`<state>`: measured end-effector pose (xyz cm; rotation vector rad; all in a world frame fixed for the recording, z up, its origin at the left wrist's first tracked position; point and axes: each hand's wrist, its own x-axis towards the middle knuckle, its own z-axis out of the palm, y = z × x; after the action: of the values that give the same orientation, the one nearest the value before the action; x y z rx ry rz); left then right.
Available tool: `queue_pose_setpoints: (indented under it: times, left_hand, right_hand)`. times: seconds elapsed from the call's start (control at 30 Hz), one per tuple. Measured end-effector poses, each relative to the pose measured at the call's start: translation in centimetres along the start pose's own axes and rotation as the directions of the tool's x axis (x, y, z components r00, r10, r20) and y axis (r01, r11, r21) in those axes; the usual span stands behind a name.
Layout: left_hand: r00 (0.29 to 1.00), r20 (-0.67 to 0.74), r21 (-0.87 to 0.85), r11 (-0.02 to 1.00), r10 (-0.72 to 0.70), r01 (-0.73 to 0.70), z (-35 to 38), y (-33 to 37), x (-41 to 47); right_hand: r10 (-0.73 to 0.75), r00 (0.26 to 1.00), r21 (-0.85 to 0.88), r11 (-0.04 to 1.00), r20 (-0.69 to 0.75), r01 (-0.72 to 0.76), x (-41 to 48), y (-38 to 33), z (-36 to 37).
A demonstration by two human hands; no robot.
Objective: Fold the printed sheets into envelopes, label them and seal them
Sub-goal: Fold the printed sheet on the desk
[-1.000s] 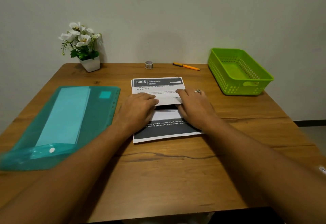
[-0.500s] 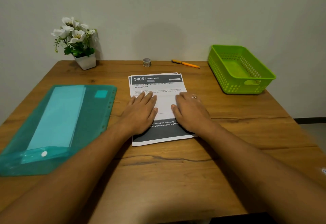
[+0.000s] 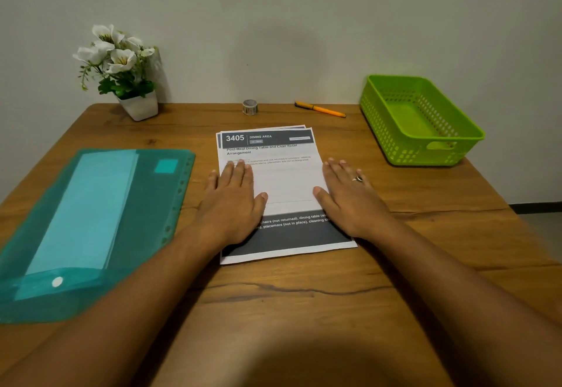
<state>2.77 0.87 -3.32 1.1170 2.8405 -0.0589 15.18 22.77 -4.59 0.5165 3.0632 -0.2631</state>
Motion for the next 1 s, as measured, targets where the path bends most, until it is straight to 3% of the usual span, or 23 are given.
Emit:
queue_pose_setpoints:
  times: [0.1,0.23,0.33,0.5,0.7,0.87,1.0]
  left_hand:
    - [0.994,-0.012,0.106,0.988,-0.113,0.113,-0.5,2.6,1.0]
    - [0.996,-0.013,0.069,0.994,0.087,-0.086,-0.6,5.4,2.4]
    - [0.986,0.036,0.043,0.986,0.162,-0.163,-0.8,3.3,2.6]
    - [0.997,0.044,0.038,0.997,0.064,-0.066,-0.6,-1.8,1.6]
    - [0.999,-0.02,-0.013,0.999,0.049,-0.049,0.3,-2.0,1.1]
    - [0.998,-0.032,-0.026,0.998,0.049,-0.05,0.4,-1.9,1.0]
    - [0.998,-0.048,-0.035,0.998,0.045,-0.047,0.5,-2.0,1.1]
  right_hand:
    - [0.001,1.0,-0.011,1.0,0.005,-0.001,-0.1,0.2,0.0]
    - [0.012,1.0,-0.01,1.0,-0.002,-0.012,-0.2,0.0,-0.1]
    - [0.008,1.0,-0.009,1.0,0.003,-0.008,-0.2,0.0,-0.1]
    - [0.0,1.0,-0.012,1.0,-0.004,0.0,-0.2,0.1,-0.1]
    - [0.05,0.999,-0.045,0.998,0.004,-0.05,0.5,-1.5,-0.4]
    - [-0.118,0.993,-0.038,0.992,-0.027,0.117,2.0,-7.8,0.4]
    - [-0.116,0.993,0.012,0.993,-0.037,0.117,2.3,-8.7,1.5]
